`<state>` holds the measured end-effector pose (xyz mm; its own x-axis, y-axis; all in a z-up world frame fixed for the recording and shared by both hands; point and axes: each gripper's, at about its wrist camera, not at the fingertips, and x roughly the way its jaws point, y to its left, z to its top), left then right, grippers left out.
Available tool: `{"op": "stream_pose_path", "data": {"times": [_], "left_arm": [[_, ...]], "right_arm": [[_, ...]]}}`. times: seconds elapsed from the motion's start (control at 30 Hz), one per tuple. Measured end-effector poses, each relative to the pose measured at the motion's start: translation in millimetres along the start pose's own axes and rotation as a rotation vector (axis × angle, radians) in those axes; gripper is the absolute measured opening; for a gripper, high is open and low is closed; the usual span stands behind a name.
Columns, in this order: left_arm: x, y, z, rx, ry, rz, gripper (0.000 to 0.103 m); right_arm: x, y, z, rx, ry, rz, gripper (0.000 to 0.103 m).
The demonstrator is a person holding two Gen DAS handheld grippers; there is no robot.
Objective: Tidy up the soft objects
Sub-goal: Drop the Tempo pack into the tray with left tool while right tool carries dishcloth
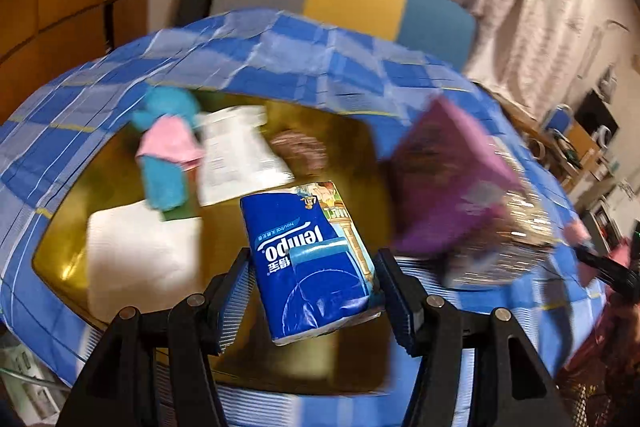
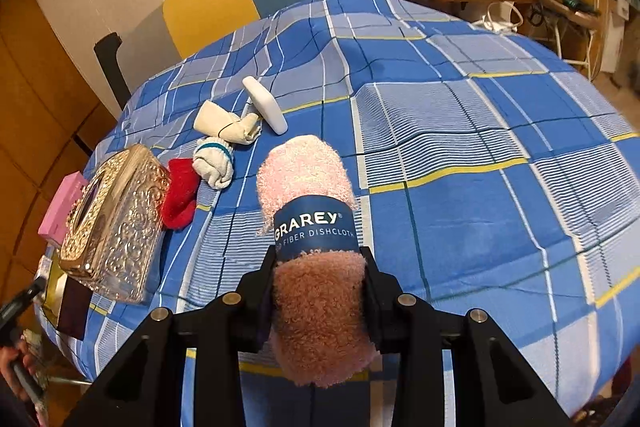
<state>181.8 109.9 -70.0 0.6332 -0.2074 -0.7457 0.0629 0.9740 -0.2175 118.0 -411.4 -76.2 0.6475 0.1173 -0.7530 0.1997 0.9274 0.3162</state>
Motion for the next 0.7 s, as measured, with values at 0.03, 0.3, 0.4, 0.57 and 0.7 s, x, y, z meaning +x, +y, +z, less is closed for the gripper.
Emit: {"op": "stream_pose_path", "data": {"times": [0.03, 0.3, 0.4, 0.57, 0.7], "left_arm": [[4, 8, 0, -0.009, 0.011, 0.014, 0.061], [23, 76, -5, -0.045, 0.067, 0.118, 0.061], [23, 93, -5, -0.044, 0.053, 0.18, 0.063], [9, 116, -8, -0.078, 0.0, 0.246, 0.063], [-14, 127, -13, -0.147, -0.08, 0.212, 0.067]], "right_arm": [[-4, 3, -1, -0.005, -0.005, -0.005, 0.037], [-37, 45, -4, -0.052, -0.067, -0.013, 0.037], [-46, 64, -6, -0.05, -0.094, 0.01, 0.037], [-61, 106, -7, -0.077, -0.12, 0.065, 0.037], [-74, 148, -8, -0.137, -0.145, 0.115, 0.037]]}}
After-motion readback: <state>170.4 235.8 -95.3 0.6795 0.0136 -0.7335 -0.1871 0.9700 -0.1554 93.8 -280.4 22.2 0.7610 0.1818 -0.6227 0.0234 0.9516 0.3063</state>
